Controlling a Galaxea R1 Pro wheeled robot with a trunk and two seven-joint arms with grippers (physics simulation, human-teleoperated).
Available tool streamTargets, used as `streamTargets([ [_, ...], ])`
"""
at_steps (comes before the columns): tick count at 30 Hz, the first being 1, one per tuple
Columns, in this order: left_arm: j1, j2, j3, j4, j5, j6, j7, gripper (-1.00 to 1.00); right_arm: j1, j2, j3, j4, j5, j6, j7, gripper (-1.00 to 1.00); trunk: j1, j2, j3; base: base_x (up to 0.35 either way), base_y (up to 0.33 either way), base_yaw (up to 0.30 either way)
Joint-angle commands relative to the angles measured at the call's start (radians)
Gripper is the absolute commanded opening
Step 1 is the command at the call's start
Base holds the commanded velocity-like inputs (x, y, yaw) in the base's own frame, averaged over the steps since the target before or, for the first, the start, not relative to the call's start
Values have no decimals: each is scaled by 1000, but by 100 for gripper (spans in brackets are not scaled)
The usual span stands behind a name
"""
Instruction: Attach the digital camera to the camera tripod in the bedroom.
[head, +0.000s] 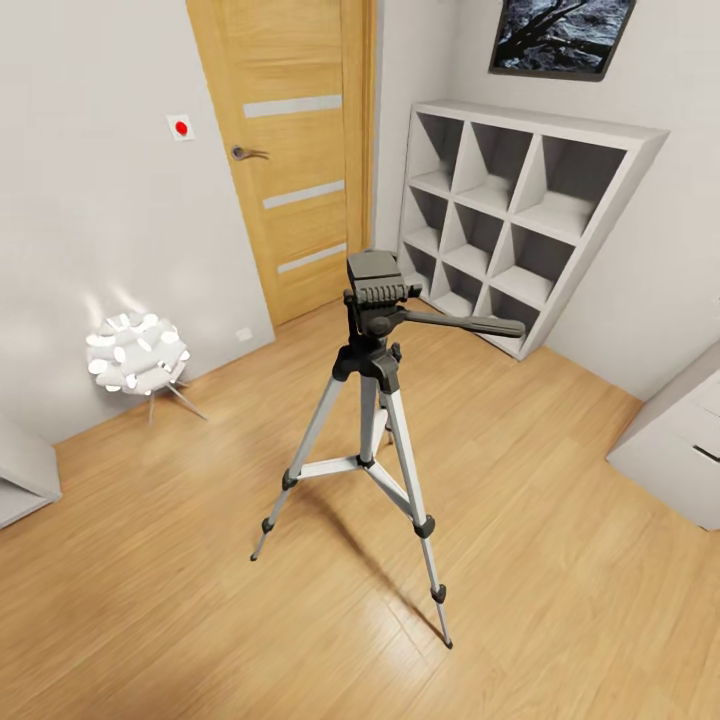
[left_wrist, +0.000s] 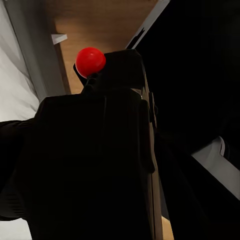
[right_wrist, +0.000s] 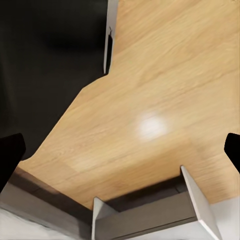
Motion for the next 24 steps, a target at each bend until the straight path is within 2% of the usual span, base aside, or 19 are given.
streamTargets([
  [1, 0, 0, 8, 0, -5, -3, 0, -100, 0, -1, -9, 1, 9, -4, 5, 100, 0, -1, -1, 0, 0, -2],
  [13, 0, 0, 8, 0, -5, -3, 0, -100, 0, -10, -13, -18, 8, 1, 1, 100, 0, -1, -1, 0, 0, 0],
  [17, 0, 0, 8, 0, -5, -3, 0, -100, -4, -14, -16, -84, 9, 18, 6, 100, 0, -1, -1, 0, 0, 0],
  [20, 0, 0, 8, 0, -5, -3, -1, -100, -26, -11, -16, -193, 9, 84, 10, 100, 0, -1, -1, 0, 0, 0],
  [21, 0, 0, 8, 0, -5, -3, -1, -100, -46, -7, -15, -258, 8, 146, 13, 100, 0, -1, -1, 0, 0, 0],
  [24, 0, 0, 8, 0, -6, -3, -1, -100, -83, -3, -15, -363, 6, 260, 27, 100, 0, -1, -1, 0, 0, 0],
])
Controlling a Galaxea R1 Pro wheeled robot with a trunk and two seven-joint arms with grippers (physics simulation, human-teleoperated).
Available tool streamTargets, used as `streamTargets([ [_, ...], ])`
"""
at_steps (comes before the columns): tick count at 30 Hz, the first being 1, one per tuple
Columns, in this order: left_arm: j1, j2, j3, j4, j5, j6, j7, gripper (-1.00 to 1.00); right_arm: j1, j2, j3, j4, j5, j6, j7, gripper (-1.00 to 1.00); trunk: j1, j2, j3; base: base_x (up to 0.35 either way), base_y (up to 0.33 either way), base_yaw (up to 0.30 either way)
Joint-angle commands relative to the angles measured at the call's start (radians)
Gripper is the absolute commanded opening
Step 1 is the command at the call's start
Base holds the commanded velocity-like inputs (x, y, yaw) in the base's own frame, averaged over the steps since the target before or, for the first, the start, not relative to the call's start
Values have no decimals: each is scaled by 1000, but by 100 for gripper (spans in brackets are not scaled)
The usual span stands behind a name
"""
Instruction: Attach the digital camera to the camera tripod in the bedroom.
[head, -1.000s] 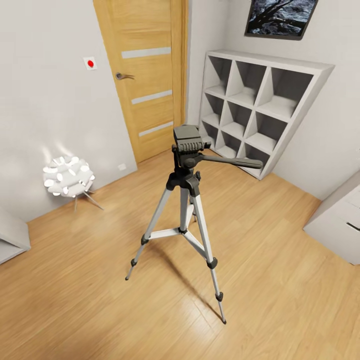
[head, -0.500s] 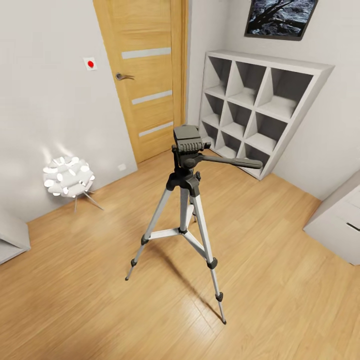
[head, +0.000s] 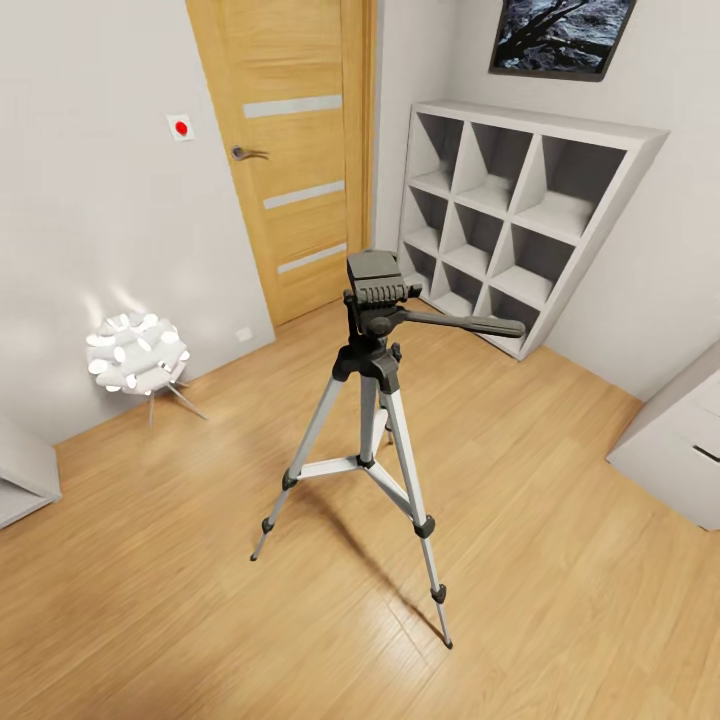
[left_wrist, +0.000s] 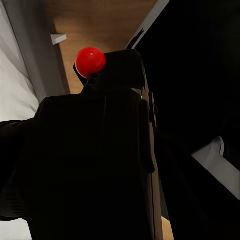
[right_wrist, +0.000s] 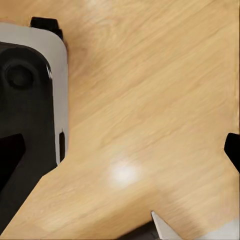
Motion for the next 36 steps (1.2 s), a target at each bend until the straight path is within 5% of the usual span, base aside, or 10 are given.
streamTargets([
  [1, 0, 0, 8, 0, -6, -3, 0, -100, -16, 2, -8, -38, 10, 44, 16, 100, 0, -1, -1, 0, 0, 0],
  [3, 0, 0, 8, 0, -6, -3, 0, -100, -71, 10, -8, -133, 8, 145, 61, 100, 0, -1, -1, 0, 0, 0],
  [8, 0, 0, 7, -2, -8, -3, -2, -100, -207, 26, -8, -240, 6, 255, 145, 100, 0, -1, -1, 0, 0, 0],
  [10, 0, -1, 8, -2, -10, -2, -3, -100, -354, 49, -7, -271, 7, 292, 179, 100, 0, -1, -1, 0, 0, 0],
  [16, 0, -3, 8, -2, -28, -1, -8, -100, -593, 109, -7, -294, 2, 432, 260, 100, 0, -1, -1, 0, 0, 0],
  [20, 0, -11, 8, -2, -31, -1, -9, -100, -646, 129, -7, -330, 0, 469, 352, 100, 0, -1, -1, 0, 0, 0],
  [24, 0, -23, 7, -4, -42, -1, -9, -100, -678, 152, 11, -506, 6, 529, 546, 100, 0, -1, -1, 0, 0, 0],
  [36, 0, -11, 4, -13, -76, -3, -9, -100, -687, 172, 76, -590, 38, 555, 620, 100, 0, -1, -1, 0, 0, 0],
])
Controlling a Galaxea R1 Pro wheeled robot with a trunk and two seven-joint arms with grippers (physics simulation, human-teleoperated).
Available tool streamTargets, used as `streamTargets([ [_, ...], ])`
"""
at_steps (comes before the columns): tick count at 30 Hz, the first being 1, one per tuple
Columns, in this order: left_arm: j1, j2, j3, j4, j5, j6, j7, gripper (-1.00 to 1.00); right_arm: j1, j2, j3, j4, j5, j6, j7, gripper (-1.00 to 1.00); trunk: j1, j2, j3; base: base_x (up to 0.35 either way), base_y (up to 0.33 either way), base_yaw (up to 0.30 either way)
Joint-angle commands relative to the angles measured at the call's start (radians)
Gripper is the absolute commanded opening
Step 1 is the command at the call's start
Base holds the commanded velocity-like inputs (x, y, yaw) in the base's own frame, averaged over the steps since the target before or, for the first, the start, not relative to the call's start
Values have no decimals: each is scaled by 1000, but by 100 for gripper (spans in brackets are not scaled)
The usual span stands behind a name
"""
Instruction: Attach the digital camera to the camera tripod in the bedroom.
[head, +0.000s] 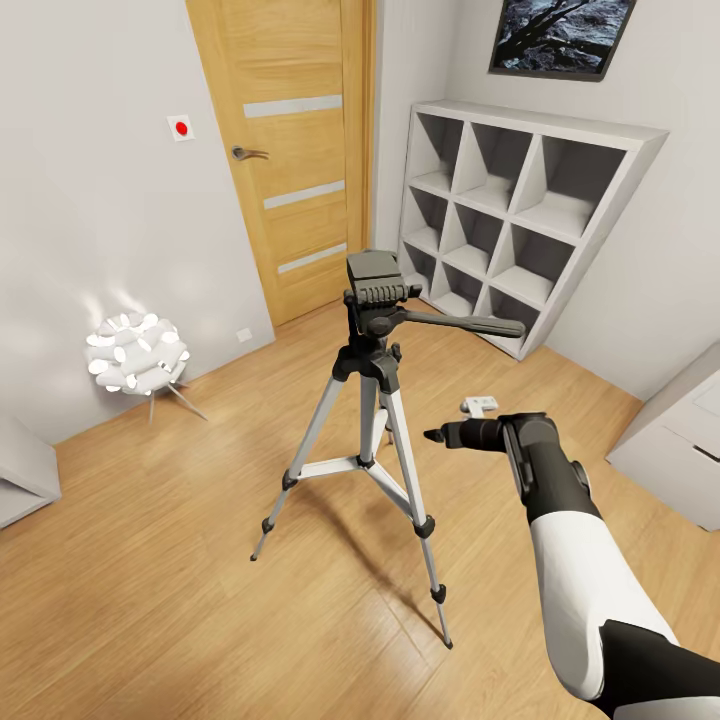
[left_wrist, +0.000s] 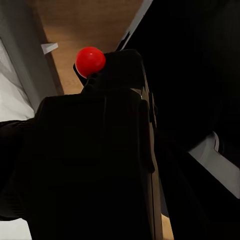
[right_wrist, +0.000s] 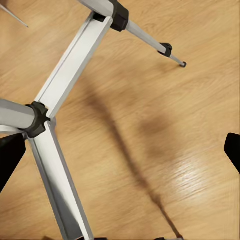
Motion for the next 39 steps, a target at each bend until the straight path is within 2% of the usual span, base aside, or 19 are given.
streamTargets([
  [1, 0, -1, 8, 0, -5, -3, 1, -100, -1, 1, -3, -1, 11, 2, 11, 100, 1, -2, -2, 0, 0, 0],
  [6, 0, -1, 6, -1, -6, -3, 1, -100, -1, 0, -1, 2, 12, 3, 30, 100, 1, -2, -2, 0, 0, 0],
  [11, 0, -1, 6, -1, -6, -3, 1, -100, -1, -12, 0, 3, 26, 3, 83, 100, 1, -2, -2, 0, 0, 0],
  [15, 0, -1, 5, -1, -6, -3, 1, -100, -1, -40, 0, 3, 67, -3, 172, 100, 1, -2, -2, 0, 0, 0],
  [19, 0, -1, 5, -1, -6, -3, 1, -100, -1, -79, 0, -1, 138, -18, 315, 100, 1, -2, -2, 0, 0, 0],
  [25, 0, -1, 5, -1, -7, -3, 1, -100, -1, -116, 0, -7, 200, -60, 450, 100, 1, -2, -2, 0, 0, 0],
  [31, 0, -1, 5, -1, -6, -3, 1, -100, -1, -138, 0, -8, 216, -86, 507, 100, 1, -2, -2, 0, 0, 0],
  [39, 0, -1, 5, -2, -6, -3, 1, -100, -2, -145, 0, 2, 220, -95, 531, 100, 1, -2, -2, 0, 0, 0],
])
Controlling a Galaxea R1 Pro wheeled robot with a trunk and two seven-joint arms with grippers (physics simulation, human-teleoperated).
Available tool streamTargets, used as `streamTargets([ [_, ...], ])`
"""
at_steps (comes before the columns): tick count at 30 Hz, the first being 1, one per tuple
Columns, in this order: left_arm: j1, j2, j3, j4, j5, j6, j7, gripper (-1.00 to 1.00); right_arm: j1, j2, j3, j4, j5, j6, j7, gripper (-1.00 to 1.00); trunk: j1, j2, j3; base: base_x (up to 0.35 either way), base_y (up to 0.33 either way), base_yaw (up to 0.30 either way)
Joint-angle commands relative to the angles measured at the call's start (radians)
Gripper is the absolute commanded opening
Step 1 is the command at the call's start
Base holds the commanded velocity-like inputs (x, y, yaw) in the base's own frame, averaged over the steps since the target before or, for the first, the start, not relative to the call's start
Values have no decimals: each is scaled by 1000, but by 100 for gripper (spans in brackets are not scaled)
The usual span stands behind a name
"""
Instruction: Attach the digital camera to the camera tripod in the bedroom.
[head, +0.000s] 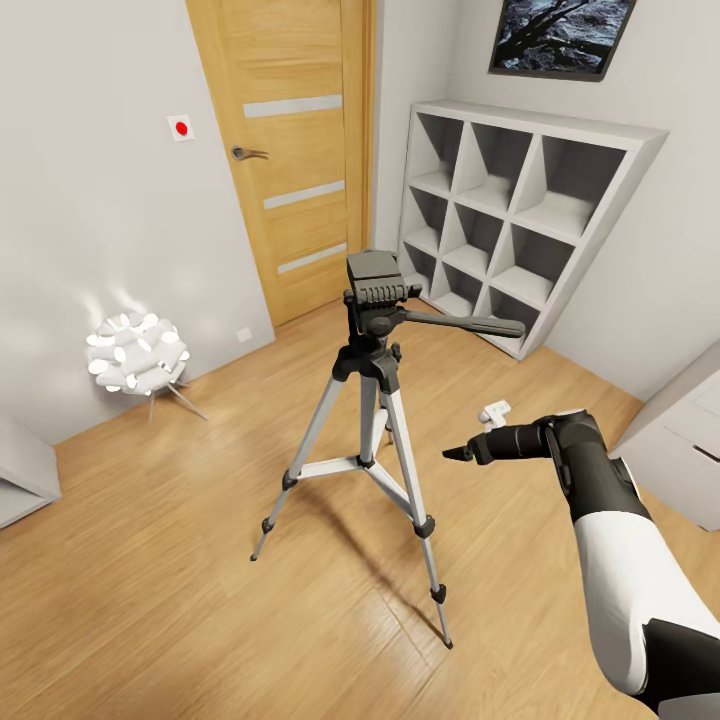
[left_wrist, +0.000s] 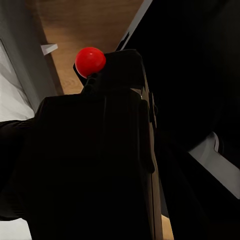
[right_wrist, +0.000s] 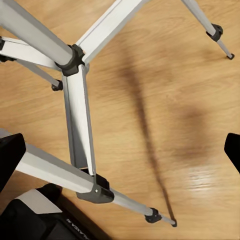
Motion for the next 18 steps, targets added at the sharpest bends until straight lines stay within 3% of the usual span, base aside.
streamTargets([
  [1, 0, 0, 8, 0, -5, -3, 1, -100, -1, 0, -2, -1, 7, 7, 8, 100, 1, -2, -2, 0, 0, 0],
  [9, 0, 0, 8, -1, -6, -3, 1, -100, 2, 9, 56, -3, 4, 1, 60, 100, 1, -2, -2, 0, 0, 0],
  [18, 0, 0, 8, 0, -6, -3, 1, -100, 3, 14, 78, 0, 2, 1, 148, 100, 1, -2, -2, 0, 0, 0],
])
